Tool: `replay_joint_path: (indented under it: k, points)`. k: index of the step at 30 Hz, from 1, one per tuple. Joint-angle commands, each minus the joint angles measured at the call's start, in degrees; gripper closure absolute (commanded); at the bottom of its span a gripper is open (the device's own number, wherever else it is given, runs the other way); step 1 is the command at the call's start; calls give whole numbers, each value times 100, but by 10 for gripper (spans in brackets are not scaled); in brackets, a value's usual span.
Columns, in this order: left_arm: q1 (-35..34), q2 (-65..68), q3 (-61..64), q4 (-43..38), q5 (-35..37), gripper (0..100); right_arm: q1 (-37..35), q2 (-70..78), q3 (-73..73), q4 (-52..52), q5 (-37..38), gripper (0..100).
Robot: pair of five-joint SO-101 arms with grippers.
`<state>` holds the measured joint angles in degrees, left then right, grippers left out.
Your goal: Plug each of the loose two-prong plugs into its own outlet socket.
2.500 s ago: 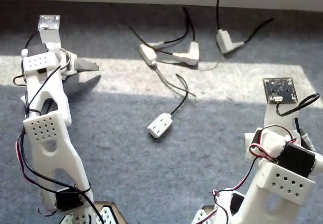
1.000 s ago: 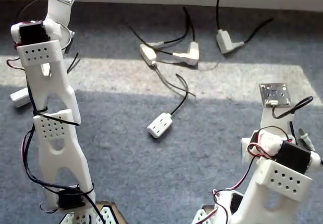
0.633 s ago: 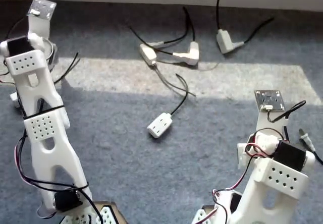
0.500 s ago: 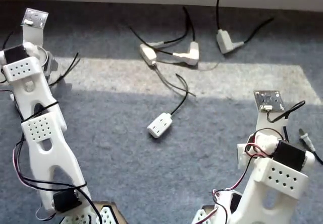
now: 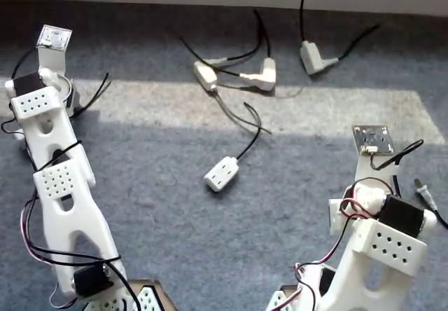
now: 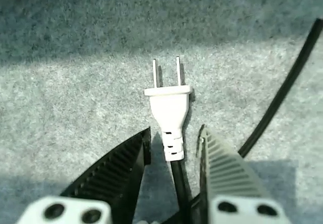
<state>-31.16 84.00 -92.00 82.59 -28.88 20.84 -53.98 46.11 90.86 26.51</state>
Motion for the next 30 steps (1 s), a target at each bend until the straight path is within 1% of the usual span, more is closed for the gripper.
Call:
replay_joint_path:
  k: [1,4,9,14,20,27,30]
  points:
    - [171,242,4,-88,-62,909,66,-84,-40,-57,53,760]
    - [180,268,22,-88,-62,993,66,-84,-40,-57,53,760]
    - [127,233,4,97,-62,994,66,-84,-40,-57,53,760]
    - [251,-22,-382,844,-62,994,66,-84,-40,-57,53,760]
    - [840,-1253,-338,1855,-35,994,66,-84,-40,-48,53,760]
    - [1138,-2756,-242,1934,607,994,66,-84,-40,-57,53,760]
    - [1226,-3468,470,1943,958,994,66,-84,-40,-92,53,760]
